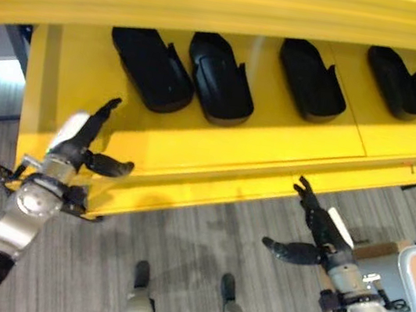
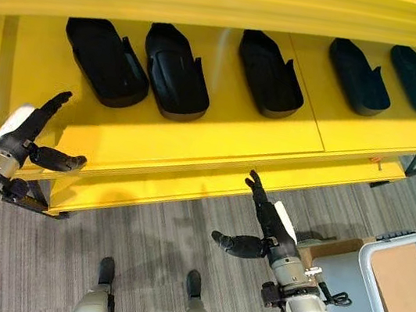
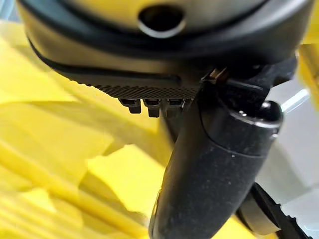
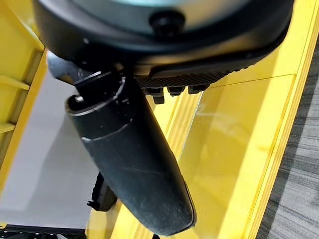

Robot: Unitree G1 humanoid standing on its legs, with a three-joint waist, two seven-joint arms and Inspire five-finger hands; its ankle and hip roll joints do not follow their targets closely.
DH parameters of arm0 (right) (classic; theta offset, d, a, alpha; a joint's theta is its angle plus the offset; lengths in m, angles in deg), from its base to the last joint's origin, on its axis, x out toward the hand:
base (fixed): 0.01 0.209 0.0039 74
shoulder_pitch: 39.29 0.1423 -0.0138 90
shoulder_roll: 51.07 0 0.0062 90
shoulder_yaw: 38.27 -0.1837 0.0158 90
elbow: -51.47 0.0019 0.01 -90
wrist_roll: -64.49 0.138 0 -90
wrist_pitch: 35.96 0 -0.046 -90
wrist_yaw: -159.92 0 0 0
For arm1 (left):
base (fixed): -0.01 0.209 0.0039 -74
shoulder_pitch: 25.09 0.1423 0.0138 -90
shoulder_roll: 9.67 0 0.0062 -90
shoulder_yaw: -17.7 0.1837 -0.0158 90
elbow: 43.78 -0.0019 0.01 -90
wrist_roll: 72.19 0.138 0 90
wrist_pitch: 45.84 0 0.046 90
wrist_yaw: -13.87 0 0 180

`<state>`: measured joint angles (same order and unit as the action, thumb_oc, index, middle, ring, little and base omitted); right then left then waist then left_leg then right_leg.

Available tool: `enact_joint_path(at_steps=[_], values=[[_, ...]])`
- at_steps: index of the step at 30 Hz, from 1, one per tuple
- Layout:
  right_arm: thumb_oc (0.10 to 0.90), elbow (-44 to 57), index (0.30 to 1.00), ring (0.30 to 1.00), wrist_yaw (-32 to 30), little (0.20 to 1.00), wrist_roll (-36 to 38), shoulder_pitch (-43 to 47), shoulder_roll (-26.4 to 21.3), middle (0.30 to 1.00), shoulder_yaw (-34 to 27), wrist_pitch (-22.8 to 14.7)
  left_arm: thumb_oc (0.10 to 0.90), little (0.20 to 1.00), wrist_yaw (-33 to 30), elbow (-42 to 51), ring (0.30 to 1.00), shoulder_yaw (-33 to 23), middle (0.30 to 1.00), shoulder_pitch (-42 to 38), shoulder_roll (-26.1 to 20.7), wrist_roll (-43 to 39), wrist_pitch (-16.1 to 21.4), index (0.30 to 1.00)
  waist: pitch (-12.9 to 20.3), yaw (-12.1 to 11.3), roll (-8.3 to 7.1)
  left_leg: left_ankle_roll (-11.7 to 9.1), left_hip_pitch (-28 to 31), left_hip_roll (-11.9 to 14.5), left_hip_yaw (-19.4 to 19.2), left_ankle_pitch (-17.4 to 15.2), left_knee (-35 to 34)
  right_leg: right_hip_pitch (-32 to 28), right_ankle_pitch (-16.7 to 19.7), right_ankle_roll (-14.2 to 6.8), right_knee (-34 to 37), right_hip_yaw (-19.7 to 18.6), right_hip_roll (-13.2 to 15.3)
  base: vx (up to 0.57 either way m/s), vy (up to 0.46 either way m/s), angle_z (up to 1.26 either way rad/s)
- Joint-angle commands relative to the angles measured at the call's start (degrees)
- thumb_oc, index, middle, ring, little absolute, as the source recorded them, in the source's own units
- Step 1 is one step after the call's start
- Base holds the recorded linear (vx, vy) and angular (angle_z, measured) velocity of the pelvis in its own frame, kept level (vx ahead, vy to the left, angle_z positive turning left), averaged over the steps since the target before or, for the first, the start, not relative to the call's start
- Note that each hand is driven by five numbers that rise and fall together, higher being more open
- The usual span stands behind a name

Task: Move parts from the plastic box to the shelf.

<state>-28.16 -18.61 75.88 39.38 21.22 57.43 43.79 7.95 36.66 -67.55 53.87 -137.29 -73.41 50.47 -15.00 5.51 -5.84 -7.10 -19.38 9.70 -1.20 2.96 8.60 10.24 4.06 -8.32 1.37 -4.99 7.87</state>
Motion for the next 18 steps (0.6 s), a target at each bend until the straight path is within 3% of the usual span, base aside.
enact_joint_path(at_steps=[1, 10, 18], values=[[0.900, 3.3, 1.000, 1.000, -1.2, 1.000, 0.3, 1.4, -2.6, 1.000, -4.9, -5.7, 0.900, 1.000, -4.9, 3.9, 1.000, -3.4, 1.000, -5.2, -3.8, 4.5, 5.0, 1.000, 4.6, 1.0, 0.56, 2.0, 1.1, 1.2, 1.2, -4.2, 5.0, 3.1, -2.9, -0.1, -6.7, 0.3, 2.0, 0.00, 0.000, 0.00], [0.900, 3.4, 1.000, 1.000, -1.5, 1.000, -0.1, 1.6, -3.2, 1.000, -4.4, -5.9, 0.900, 1.000, -7.3, 7.2, 1.000, 0.3, 1.000, -9.4, -5.4, 15.5, 4.8, 1.000, 4.4, 1.3, 0.61, 1.9, 1.9, 1.5, 1.0, -4.1, 4.6, 2.9, -3.2, -0.2, -7.0, 0.1, 1.8, 0.00, 0.000, 0.00], [0.900, 3.8, 1.000, 1.000, -2.2, 1.000, -0.1, 1.6, -4.4, 1.000, -4.0, -6.3, 0.900, 1.000, -9.1, 7.5, 1.000, 7.6, 1.000, -17.2, -6.3, 27.1, 4.1, 1.000, 4.7, 2.2, 0.80, 1.8, 2.5, 1.8, 0.3, -4.3, 4.3, 3.1, -3.2, -0.2, -7.1, -0.2, 1.6, 0.00, 0.000, 0.00]])
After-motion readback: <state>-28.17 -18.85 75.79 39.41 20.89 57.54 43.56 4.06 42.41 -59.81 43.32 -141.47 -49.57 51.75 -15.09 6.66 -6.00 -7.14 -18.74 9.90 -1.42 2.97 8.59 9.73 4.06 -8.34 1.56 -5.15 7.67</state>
